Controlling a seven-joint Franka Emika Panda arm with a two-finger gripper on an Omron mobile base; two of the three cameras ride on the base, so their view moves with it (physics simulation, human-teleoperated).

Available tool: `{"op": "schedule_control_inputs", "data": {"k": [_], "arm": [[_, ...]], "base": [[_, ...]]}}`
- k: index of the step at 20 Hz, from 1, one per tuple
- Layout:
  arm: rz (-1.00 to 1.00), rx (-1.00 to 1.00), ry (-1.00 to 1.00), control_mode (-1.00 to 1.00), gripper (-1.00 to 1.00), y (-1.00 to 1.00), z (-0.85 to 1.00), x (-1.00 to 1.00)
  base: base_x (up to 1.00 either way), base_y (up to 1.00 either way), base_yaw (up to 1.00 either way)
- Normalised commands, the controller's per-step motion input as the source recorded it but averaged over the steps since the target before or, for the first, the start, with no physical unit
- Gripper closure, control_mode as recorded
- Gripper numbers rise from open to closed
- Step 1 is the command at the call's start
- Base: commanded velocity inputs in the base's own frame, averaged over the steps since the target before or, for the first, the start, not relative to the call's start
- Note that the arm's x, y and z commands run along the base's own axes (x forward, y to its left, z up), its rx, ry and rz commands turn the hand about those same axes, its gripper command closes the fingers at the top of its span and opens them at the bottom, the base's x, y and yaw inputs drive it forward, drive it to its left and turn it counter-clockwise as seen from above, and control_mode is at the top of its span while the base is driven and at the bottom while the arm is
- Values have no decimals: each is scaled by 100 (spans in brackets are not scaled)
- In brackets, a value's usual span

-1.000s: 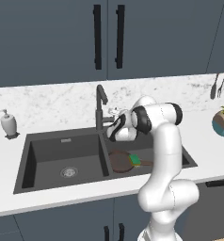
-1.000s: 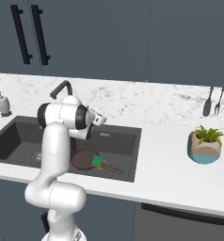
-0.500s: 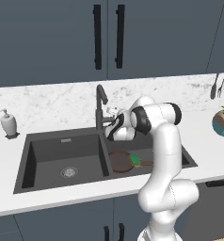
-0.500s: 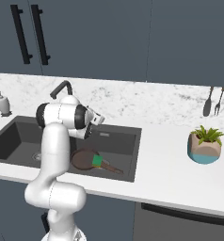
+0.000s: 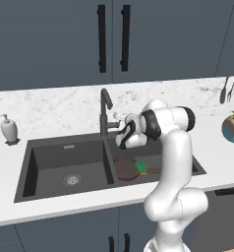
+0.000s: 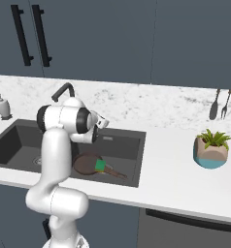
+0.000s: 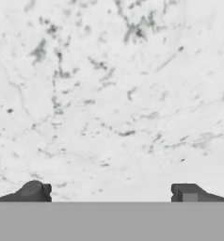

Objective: Pick the pan and sponge and place them into the sink. Then turn on the water.

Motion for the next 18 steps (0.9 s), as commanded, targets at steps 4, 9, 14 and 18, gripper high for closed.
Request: {"op": "schedule_control_inputs", "data": {"k": [4,9,14,18], "arm": [[1,0,-5,-100,-100,-100,0,-38],[-1,0,-5,-100,-100,-100,0,-10],[-6,0,-1,-100,-100,-87,19,0],[-5,0,0,-100,-100,-65,19,0]], "base": [[0,0,0],[0,0,0],[0,0,0],[0,0,0]]}}
